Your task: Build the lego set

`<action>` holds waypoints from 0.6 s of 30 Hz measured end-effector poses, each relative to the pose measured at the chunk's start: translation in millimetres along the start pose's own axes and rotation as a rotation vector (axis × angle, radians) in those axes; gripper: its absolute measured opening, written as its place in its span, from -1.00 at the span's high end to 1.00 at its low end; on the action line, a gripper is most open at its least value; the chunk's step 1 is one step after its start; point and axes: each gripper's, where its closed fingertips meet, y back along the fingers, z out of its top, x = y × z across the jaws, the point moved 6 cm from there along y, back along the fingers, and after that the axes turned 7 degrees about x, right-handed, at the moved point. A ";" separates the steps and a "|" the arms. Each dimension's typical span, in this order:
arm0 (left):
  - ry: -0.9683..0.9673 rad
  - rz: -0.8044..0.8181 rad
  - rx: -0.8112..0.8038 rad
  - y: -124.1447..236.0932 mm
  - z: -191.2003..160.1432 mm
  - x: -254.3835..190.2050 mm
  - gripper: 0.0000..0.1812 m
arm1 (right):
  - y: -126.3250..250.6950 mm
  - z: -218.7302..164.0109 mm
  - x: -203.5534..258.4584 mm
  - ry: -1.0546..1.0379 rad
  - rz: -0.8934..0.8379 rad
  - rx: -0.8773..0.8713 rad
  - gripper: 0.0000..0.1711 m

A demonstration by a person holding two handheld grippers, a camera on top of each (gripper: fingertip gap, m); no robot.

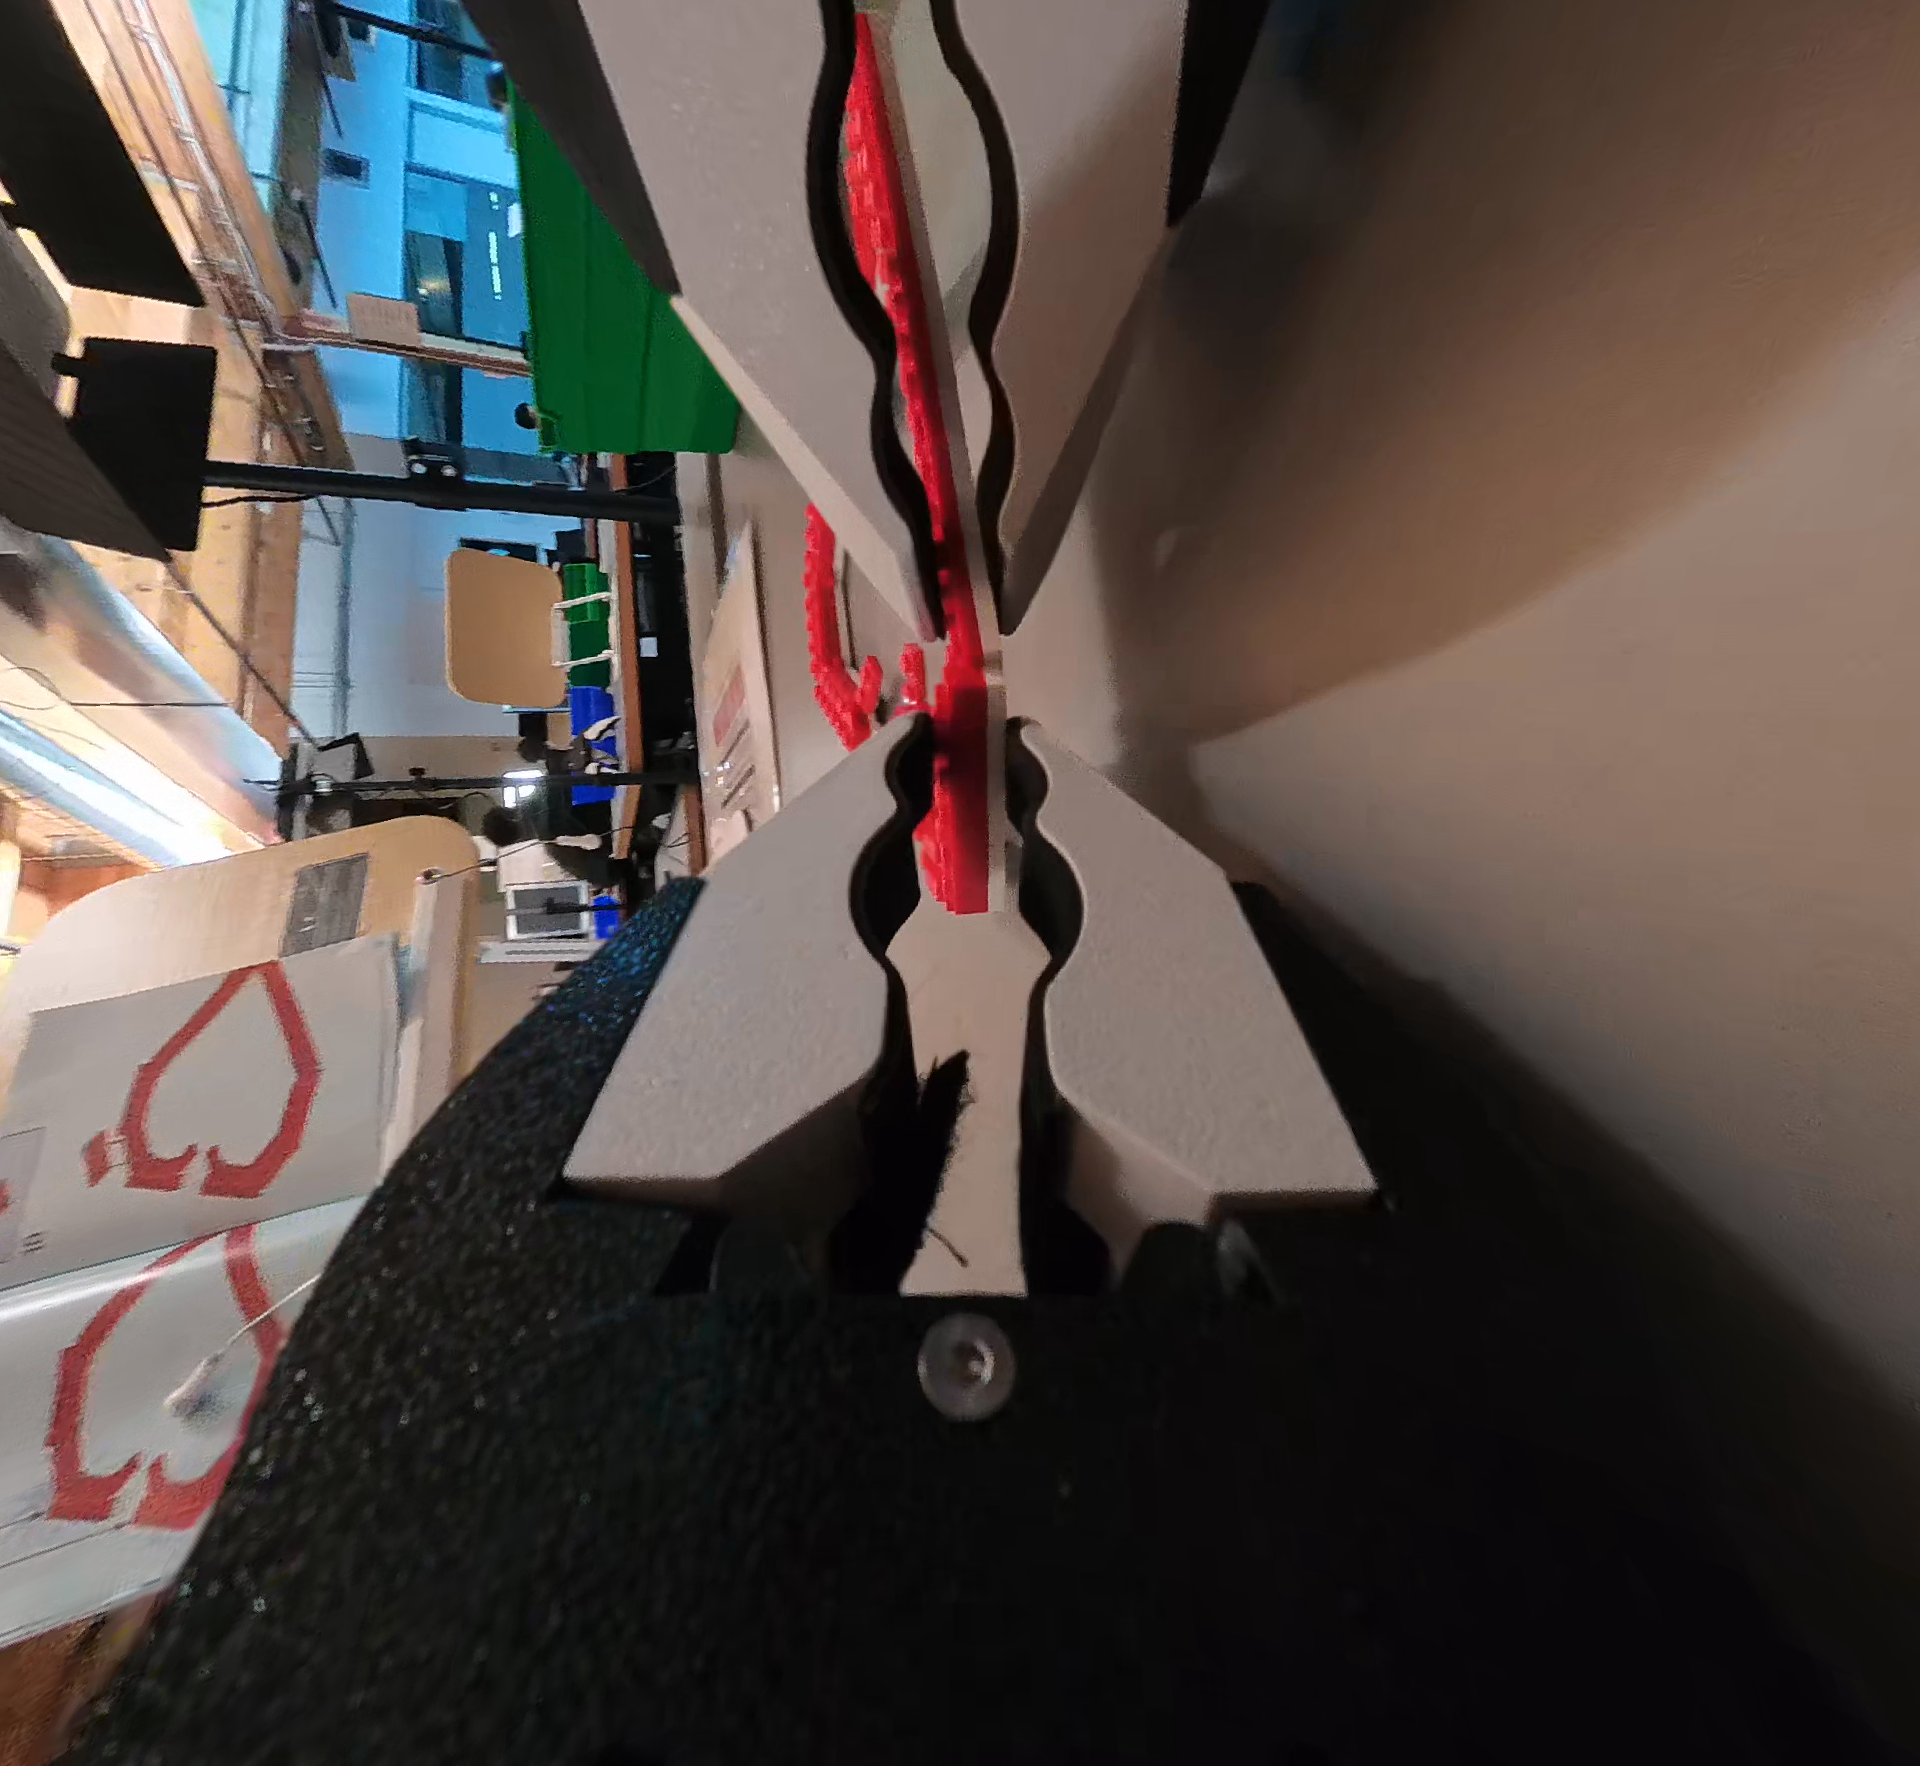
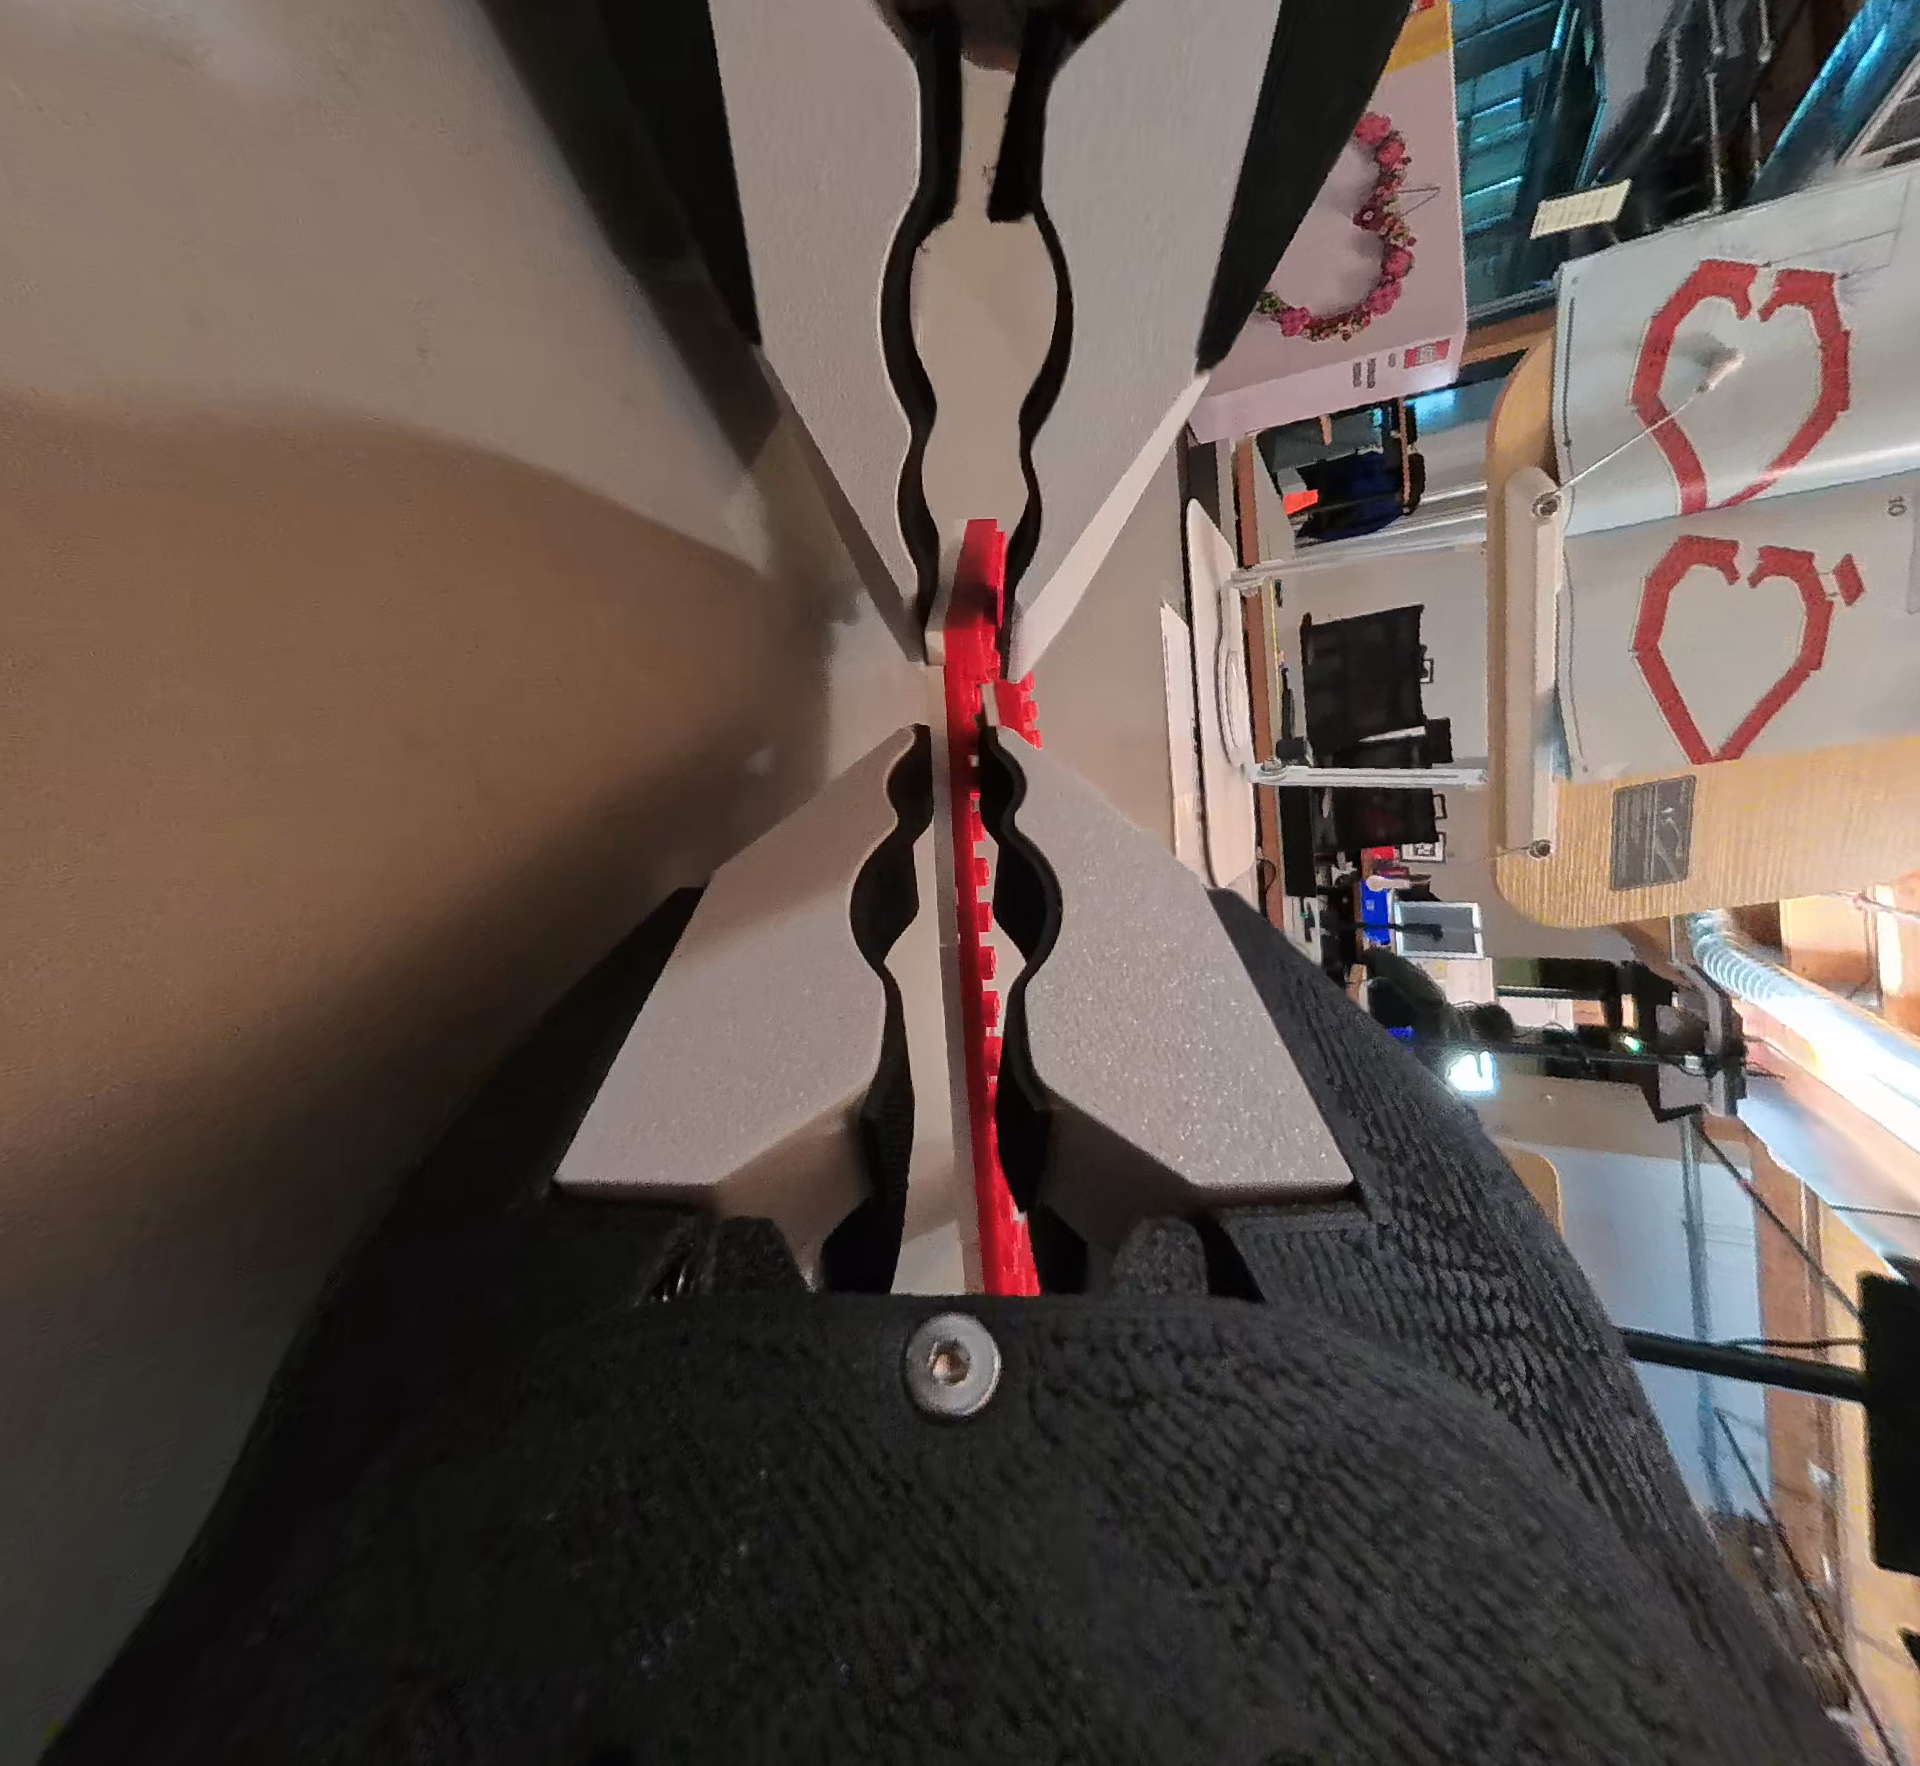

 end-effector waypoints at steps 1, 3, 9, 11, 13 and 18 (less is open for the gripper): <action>0.005 -0.011 -0.005 -0.5 -0.4 -0.9 0.86 | -0.5 -0.1 0.4 0.004 0.001 0.005 0.92; 0.004 -0.039 -0.045 2.0 2.5 -3.2 0.64 | -0.4 0.2 -1.5 -0.004 -0.003 0.004 0.92; 0.032 -0.029 -0.061 2.6 7.5 0.8 0.55 | 0.8 0.9 -4.9 -0.033 0.000 -0.001 0.92; -0.037 0.023 -0.026 -0.1 6.0 -0.9 0.73 | 0.9 2.3 -5.3 -0.042 0.006 -0.005 0.93; -0.061 0.071 -0.013 0.0 6.4 2.3 0.88 | 0.7 3.1 -4.7 -0.037 0.007 -0.004 0.92; -0.038 0.068 0.009 0.6 6.1 5.6 0.90 | 1.0 4.6 -7.3 -0.044 -0.008 0.007 0.93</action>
